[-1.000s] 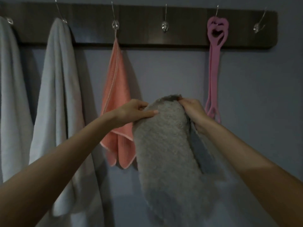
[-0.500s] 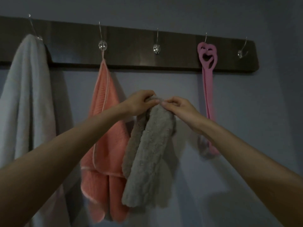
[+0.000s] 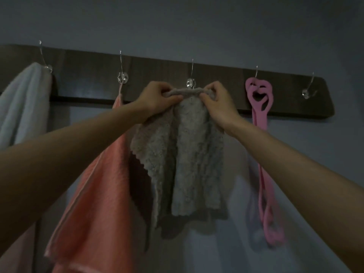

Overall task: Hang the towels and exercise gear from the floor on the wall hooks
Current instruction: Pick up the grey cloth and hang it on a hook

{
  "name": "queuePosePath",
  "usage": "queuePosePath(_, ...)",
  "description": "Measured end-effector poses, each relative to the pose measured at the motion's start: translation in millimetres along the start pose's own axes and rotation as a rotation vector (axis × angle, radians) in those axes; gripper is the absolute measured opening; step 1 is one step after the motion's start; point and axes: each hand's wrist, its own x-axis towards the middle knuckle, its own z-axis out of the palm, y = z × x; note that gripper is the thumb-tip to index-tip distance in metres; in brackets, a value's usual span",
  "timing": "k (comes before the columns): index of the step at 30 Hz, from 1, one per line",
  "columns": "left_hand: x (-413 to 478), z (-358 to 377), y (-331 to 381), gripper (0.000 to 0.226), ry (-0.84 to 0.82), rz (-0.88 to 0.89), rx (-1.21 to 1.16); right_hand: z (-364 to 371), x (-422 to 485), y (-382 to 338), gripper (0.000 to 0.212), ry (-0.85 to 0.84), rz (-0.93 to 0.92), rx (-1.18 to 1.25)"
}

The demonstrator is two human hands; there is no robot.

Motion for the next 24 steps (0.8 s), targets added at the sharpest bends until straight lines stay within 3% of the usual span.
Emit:
queuePosePath(6,47.9,7.1,-0.6,0.026,0.193,-0.026,0.098,6.7,48.4,6.3,0.014,0.171,-0.136,0.001)
queuePosePath(16,88.6,16.7,-1.9,0.031,0.194,-0.001,0.229,3.5,91.0,32.8,0.016,0.249,-0.215,-0.091)
queuePosePath(24,94.0,47.2,-15.7,0.03,0.28,-0.079,0.227,14.5,93.8,62.6,0.011,0.221,-0.211,-0.225)
